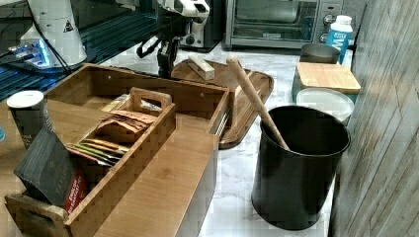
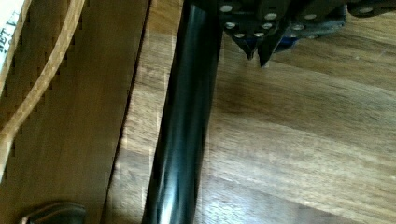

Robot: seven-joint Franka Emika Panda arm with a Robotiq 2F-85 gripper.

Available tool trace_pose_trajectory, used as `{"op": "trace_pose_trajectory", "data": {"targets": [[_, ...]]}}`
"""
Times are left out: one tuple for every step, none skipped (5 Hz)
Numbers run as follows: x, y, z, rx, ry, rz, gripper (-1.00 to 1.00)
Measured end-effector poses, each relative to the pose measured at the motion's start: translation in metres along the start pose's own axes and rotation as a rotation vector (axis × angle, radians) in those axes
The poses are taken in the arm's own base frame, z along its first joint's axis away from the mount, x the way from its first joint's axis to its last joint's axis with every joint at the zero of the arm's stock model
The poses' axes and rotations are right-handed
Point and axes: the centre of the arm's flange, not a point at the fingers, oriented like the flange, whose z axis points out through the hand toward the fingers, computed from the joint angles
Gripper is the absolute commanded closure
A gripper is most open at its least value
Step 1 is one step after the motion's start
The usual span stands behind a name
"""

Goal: Close the drawer.

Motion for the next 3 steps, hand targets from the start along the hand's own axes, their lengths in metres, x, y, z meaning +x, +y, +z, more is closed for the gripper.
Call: {"op": "trace_pose_trajectory", "data": {"targets": [[-0.004,0.011,-0.001,0.002,0.002,-0.033,1.00],[-0.006,0.029,-0.006,-0.017,0.047,-0.067,1.00],[-0.013,0.057,-0.007,-0.019,0.057,-0.070,1.00]]}}
